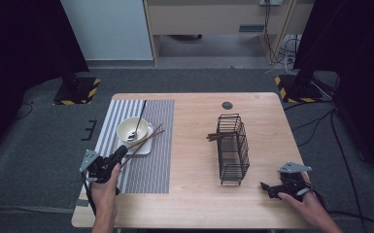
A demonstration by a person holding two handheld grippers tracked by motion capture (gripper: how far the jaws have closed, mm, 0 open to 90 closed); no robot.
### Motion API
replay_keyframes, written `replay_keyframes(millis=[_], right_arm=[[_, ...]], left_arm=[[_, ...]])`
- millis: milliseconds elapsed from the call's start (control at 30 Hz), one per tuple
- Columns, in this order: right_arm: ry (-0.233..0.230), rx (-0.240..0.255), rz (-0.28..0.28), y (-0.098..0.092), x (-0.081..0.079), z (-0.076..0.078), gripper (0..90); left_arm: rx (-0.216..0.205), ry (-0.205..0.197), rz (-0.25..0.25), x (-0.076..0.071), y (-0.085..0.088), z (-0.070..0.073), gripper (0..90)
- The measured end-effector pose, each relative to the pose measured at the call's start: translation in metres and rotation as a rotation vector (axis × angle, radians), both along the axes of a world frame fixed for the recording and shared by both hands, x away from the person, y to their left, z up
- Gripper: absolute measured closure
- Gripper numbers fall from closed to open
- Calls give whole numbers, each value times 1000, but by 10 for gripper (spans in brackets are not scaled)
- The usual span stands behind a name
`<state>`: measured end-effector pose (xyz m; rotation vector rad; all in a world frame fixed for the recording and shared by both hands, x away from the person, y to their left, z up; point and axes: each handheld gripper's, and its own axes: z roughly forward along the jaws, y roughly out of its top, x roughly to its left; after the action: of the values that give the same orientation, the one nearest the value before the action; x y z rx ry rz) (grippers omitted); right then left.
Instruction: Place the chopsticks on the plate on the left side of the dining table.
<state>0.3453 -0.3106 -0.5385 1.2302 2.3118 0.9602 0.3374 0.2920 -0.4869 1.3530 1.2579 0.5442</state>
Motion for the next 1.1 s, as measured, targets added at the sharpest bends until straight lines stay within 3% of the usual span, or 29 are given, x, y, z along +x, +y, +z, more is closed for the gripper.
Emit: replay_keyframes(millis=[367,500,767,1100], right_arm=[[0,0,0,0,0,0,2],[0,0,0,0,0,0,2],[0,0,0,0,0,0,2],[0,0,0,0,0,0,2]], left_arm=[[131,67,-84,-6,0,-5,838],[150,105,-102,-6,0,-9,839],[147,121,-87,-5,4,-11,838],[185,214,-126,-1,1,-21,838]])
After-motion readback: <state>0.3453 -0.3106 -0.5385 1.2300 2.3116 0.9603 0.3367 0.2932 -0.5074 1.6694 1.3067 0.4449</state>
